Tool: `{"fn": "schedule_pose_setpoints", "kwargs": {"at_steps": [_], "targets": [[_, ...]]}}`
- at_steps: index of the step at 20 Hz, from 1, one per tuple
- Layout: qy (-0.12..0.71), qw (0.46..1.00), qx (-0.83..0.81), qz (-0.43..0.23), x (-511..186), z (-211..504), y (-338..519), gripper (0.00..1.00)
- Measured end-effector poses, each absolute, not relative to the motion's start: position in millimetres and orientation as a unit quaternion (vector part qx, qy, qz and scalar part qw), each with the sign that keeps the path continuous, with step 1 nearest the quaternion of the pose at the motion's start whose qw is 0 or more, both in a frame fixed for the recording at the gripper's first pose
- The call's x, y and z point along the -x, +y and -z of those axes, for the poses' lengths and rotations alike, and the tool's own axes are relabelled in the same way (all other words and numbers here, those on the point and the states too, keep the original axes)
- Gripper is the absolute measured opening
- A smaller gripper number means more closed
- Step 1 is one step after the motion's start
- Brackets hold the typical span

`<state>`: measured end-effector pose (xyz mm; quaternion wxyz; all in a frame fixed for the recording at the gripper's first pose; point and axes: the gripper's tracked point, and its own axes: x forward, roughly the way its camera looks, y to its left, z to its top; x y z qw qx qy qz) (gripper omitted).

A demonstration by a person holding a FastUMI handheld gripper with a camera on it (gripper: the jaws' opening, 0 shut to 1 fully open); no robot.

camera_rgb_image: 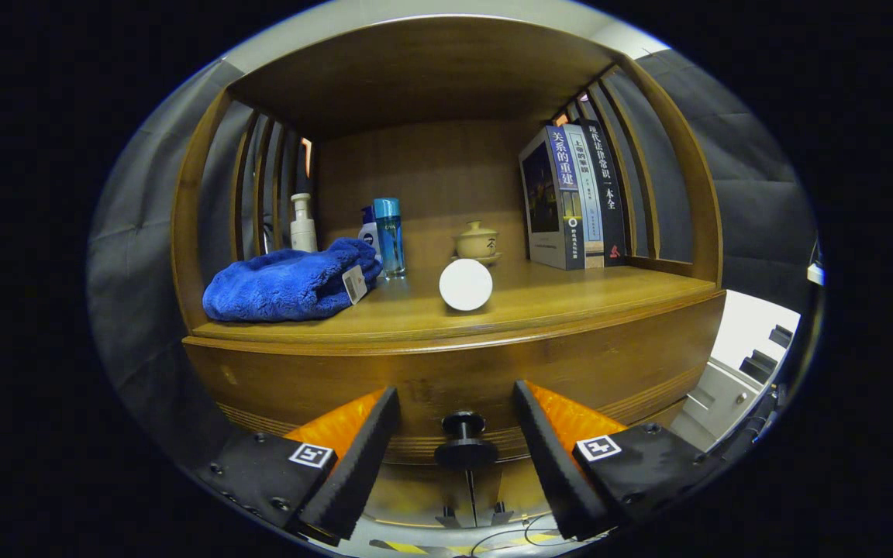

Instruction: Pull open the drawer, take out the items inside it, and place them on the countertop above the cabinet.

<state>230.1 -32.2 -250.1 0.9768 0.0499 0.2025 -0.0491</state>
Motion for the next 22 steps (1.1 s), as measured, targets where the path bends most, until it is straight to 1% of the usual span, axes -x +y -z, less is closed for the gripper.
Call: {"fn": "schedule_pose_setpoints", "kwargs": {"at_steps": [4,9,14,18,22], "targets": [[0.163,0.985,-0.054,0.028,-204,204,-28,0.99],[0.128,0.991,-0.048,0.006,-142,120,-32,0.98],[0.096,0.991,-0.092,-0.007,-97,51,-38,0.98],[0.063,0.997,-0.052,0.014,-61,13,-69,0.98],[0.053,0.998,-0.009,0.029,-28,2,-82,0.98]]}}
